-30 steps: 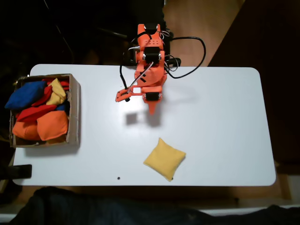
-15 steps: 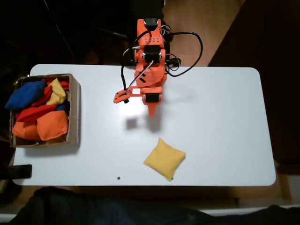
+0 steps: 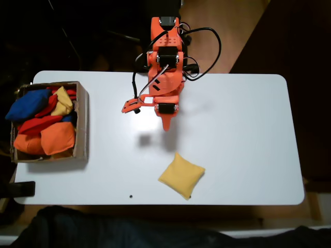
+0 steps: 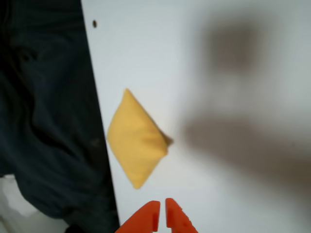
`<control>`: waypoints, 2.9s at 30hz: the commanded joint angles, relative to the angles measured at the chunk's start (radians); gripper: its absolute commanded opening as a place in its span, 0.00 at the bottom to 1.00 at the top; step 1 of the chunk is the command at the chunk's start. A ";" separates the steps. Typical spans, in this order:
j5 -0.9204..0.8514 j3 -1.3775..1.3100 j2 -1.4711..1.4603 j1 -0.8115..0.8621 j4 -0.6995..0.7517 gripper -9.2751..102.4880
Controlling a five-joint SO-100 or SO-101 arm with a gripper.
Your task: Grasp a bag and put it in the box.
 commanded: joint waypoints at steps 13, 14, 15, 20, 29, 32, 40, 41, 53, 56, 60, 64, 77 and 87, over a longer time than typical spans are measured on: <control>0.057 -0.187 -0.147 -0.006 0.035 0.08; 0.060 -0.196 -0.158 -0.008 0.037 0.08; 0.063 -0.209 -0.170 -0.008 0.038 0.08; 0.080 -0.281 -0.224 -0.012 0.055 0.08; 0.083 -0.439 -0.313 -0.020 0.084 0.08; 0.083 -0.500 -0.350 -0.026 0.109 0.08; 0.086 -0.634 -0.439 -0.043 0.149 0.08; 0.087 -0.647 -0.449 -0.044 0.152 0.08; 0.087 -0.739 -0.569 -0.055 0.127 0.08; 0.087 -0.739 -0.600 -0.055 0.100 0.08; 0.086 -0.758 -0.643 -0.055 0.077 0.08; 0.084 -0.807 -0.678 -0.054 0.071 0.08; 0.081 -0.931 -0.787 -0.063 0.067 0.08; 0.054 -0.945 -0.857 -0.075 0.015 0.08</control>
